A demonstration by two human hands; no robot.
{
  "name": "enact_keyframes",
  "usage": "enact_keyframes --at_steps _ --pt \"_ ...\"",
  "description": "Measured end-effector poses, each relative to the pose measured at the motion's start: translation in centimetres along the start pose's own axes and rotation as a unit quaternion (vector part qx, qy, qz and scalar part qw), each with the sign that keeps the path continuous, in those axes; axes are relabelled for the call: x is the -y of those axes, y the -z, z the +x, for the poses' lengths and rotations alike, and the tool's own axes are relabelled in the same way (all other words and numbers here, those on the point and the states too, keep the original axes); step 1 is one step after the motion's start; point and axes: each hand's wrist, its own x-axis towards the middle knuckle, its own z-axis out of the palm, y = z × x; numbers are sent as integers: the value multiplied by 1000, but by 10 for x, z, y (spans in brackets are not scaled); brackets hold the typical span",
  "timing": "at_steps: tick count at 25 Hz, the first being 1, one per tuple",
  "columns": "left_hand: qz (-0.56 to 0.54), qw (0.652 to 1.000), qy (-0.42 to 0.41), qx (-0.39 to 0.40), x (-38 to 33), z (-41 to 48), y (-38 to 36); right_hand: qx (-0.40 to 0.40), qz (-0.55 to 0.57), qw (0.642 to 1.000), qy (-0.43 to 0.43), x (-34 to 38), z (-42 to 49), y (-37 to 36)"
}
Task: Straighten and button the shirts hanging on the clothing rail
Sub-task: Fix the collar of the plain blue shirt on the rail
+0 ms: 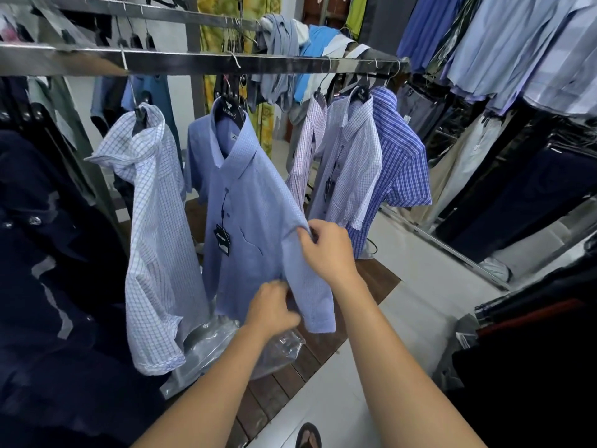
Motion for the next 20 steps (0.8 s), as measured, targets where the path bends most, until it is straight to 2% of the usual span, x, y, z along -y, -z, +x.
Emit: enact_keyframes --at_steps 2,4,6,10,14,17,20 --pt "-37 994 33 -99 -5 9 26 -6 -19 1000 -11 -15 7 0" --pt "-91 978 31 -186 -12 24 55 4 -34 999 -24 -29 8 1" --pt "-126 968 2 -218 -25 39 81 13 -36 998 -41 -38 7 0" --pt "-125 972 -73 -185 -44 65 113 39 -13 993 -107 -55 4 1" --pt "-123 981 -76 -131 -45 74 126 85 -43 979 -180 -74 -2 11" --pt "-137 985 -36 -98 -41 84 131 67 -59 981 -172 -68 3 17" --pt "-136 989 -12 -54 -38 98 136 27 -12 991 -127 -30 29 31"
